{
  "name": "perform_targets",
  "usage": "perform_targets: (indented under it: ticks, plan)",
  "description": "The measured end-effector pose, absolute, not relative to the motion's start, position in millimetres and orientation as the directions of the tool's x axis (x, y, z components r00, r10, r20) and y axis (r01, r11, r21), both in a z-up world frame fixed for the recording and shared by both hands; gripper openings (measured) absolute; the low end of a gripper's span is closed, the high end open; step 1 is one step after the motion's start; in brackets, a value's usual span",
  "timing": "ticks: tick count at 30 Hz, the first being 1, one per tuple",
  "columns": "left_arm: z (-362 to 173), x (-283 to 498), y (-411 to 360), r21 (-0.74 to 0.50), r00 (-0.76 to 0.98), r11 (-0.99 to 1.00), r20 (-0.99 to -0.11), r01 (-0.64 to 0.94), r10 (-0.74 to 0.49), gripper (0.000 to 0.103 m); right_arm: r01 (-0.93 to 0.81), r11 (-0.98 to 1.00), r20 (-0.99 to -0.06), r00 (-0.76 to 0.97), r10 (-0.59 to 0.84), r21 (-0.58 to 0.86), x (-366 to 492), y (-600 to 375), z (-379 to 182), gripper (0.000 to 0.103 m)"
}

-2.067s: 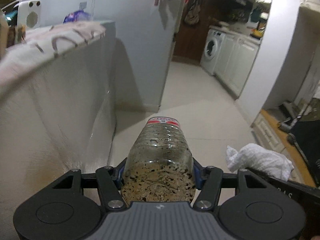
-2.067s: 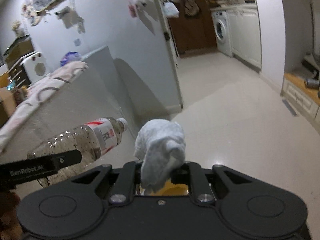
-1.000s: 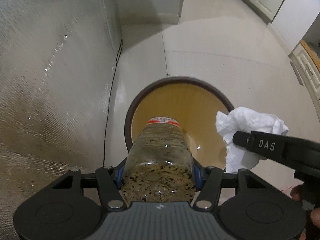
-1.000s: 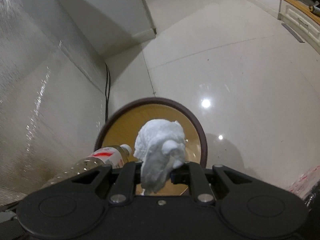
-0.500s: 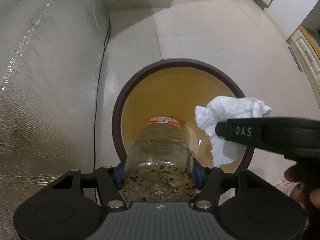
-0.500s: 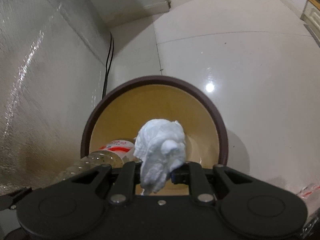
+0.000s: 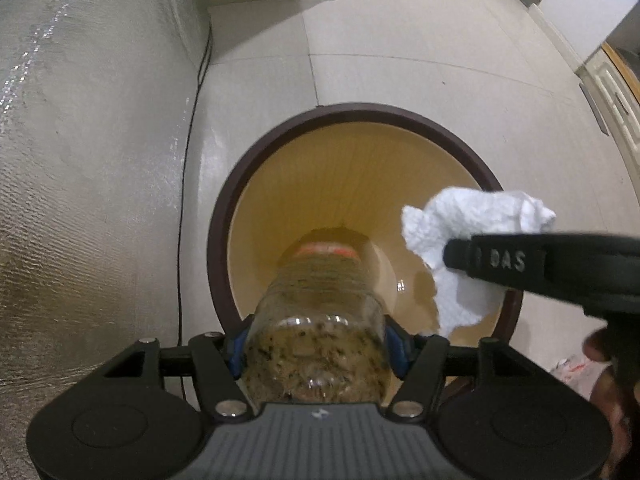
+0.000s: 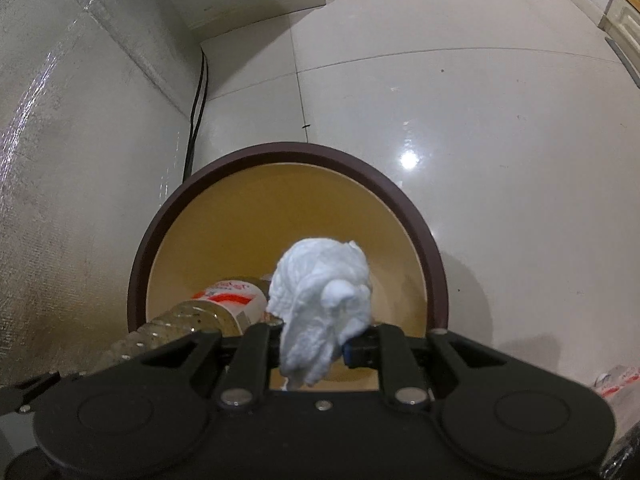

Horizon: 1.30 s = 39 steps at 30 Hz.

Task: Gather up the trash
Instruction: 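Open the left tool to drop the bottle while the right tool drops the tissue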

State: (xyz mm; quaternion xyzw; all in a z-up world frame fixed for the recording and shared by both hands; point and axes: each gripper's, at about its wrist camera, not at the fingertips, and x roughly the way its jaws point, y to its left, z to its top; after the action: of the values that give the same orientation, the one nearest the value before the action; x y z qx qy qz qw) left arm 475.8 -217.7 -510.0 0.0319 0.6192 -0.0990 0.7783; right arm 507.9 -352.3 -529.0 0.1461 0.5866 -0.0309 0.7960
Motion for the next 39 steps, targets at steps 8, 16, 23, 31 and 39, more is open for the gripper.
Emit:
perform_targets:
  ticks: [8, 16, 23, 31, 39]
  plan:
    - [-504, 464, -226, -0.073, 0.211, 0.971, -0.97, 0.228, -0.123, 0.081, 0.196, 0.956, -0.939, 0.309, 0.152, 0.22, 505, -352, -536, 0.041]
    - [-496, 453, -228, -0.077, 0.207, 0.969, -0.97, 0.235, -0.127, 0.085, 0.196, 0.955, -0.941, 0.299, 0.159, 0.223, 500, -350, -533, 0.082]
    - [-490, 451, -229, -0.079, 0.213, 0.969, -0.968, 0.234, -0.13, 0.09, 0.183, 0.962, -0.943, 0.301, 0.143, 0.204, 491, -356, -523, 0.103]
    - [-483, 448, -223, -0.074, 0.221, 0.97, -0.967, 0.231, -0.126, 0.092, 0.168, 0.968, -0.946, 0.297, 0.129, 0.185, 486, -360, -511, 0.103]
    - [-463, 443, -213, -0.074, 0.238, 0.977, -0.964, 0.2, -0.121, 0.095, 0.155, 0.972, -0.952, 0.278, 0.13, 0.178, 478, -362, -501, 0.103]
